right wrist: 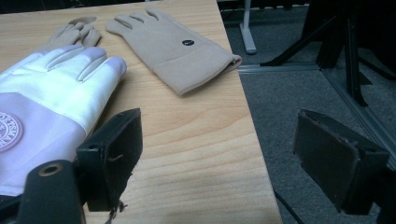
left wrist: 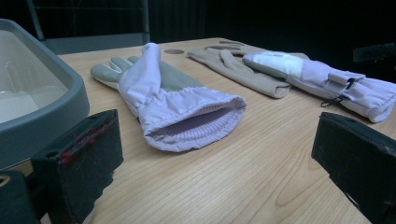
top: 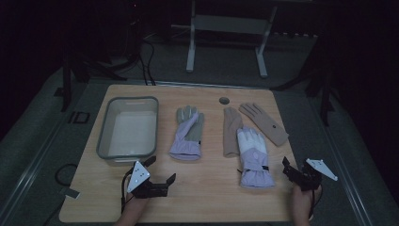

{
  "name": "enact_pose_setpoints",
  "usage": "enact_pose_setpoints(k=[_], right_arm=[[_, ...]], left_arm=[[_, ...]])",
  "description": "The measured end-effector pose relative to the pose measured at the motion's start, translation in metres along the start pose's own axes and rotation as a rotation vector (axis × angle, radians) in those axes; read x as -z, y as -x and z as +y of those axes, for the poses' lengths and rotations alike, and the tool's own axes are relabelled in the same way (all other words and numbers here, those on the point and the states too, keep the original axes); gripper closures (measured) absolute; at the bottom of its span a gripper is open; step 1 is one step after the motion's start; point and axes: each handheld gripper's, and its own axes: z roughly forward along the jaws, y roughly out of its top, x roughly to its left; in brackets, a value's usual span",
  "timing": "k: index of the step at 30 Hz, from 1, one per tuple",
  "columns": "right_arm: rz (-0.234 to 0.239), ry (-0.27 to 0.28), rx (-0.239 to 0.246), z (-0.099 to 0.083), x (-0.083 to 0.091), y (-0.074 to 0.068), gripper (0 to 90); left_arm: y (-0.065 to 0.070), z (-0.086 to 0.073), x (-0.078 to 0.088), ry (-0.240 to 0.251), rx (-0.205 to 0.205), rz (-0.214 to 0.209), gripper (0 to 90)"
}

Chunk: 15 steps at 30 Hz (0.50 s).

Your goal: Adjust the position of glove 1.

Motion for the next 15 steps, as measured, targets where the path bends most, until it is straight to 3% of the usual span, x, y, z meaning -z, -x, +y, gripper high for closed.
enact_pose_setpoints(k=[6, 12, 15], right_arm=[[0.0, -0.022, -0.006, 0.0, -0.001, 0.0, 16.0], [0.021, -0.067, -0.057, 0.008, -0.006, 0.006, 14.0], [0.004, -0.068, -0.03, 0.018, -0.005, 0.006, 15.2]], left_arm=[[0.001, 0.0, 0.0, 0.0, -0.006, -0.007, 2.1], [0.002, -0.001, 0.001, 0.009, -0.006, -0.008, 2.1], [0.002, -0.001, 0.001, 0.009, -0.015, -0.01, 2.1]])
